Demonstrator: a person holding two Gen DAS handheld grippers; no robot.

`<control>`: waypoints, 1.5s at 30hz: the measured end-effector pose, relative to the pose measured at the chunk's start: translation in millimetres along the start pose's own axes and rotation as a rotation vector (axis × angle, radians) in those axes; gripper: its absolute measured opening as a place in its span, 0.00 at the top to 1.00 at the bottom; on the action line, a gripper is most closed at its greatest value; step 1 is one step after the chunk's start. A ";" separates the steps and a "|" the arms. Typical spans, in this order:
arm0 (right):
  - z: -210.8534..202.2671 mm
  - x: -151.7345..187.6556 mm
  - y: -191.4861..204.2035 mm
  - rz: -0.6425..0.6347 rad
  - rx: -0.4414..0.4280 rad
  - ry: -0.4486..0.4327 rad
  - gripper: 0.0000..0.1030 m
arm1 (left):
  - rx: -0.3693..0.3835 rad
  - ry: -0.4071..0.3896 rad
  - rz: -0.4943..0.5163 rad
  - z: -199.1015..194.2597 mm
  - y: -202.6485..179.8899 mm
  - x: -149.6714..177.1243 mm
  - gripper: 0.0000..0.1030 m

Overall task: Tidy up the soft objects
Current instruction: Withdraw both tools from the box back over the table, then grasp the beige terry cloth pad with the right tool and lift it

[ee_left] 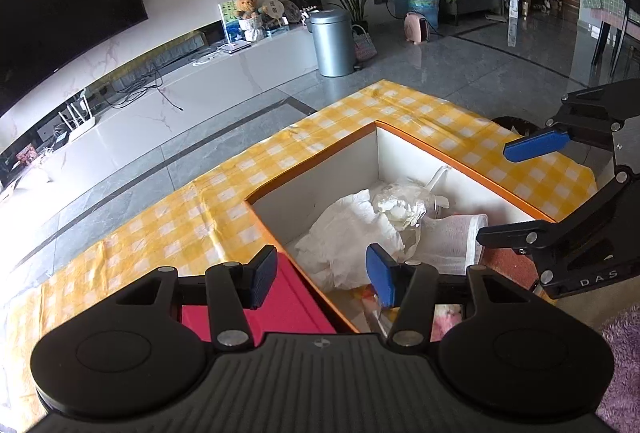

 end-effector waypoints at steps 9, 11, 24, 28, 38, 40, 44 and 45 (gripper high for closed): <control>-34.5 0.8 56.0 0.203 0.013 -0.120 0.29 | -0.100 -0.032 -0.128 -68.0 36.7 39.0 0.41; -36.7 3.8 69.4 0.251 -0.003 -0.124 0.29 | -0.129 -0.030 -0.154 -79.5 47.6 49.8 0.41; -8.3 1.0 162.5 0.288 -0.118 -0.093 0.29 | -0.247 0.010 -0.265 -126.1 120.3 118.6 0.41; 7.7 -9.2 184.1 0.256 -0.153 -0.085 0.29 | -0.265 0.001 -0.299 -131.1 139.0 129.1 0.41; 50.4 -49.1 219.4 0.096 -0.190 -0.097 0.29 | -0.261 -0.004 -0.312 -122.8 175.7 141.0 0.42; 60.1 -56.8 224.5 0.056 -0.196 -0.099 0.29 | -0.249 0.013 -0.309 -117.6 181.6 142.4 0.45; 80.3 -70.2 232.1 -0.015 -0.208 -0.093 0.29 | -0.236 0.031 -0.312 -106.5 194.0 145.6 0.47; 85.1 -72.8 233.2 -0.030 -0.212 -0.090 0.29 | -0.233 0.035 -0.311 -103.3 197.5 146.6 0.47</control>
Point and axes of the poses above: each gripper's, at about its wrist camera, not at the fingertips, and z roughly the way its jaws point, y to its left, x to its underside, the point moved 3 cm from there along z, roughly the way its jaws point, and after that the axes turned 15 degrees about -y, right-handed, at the moved point
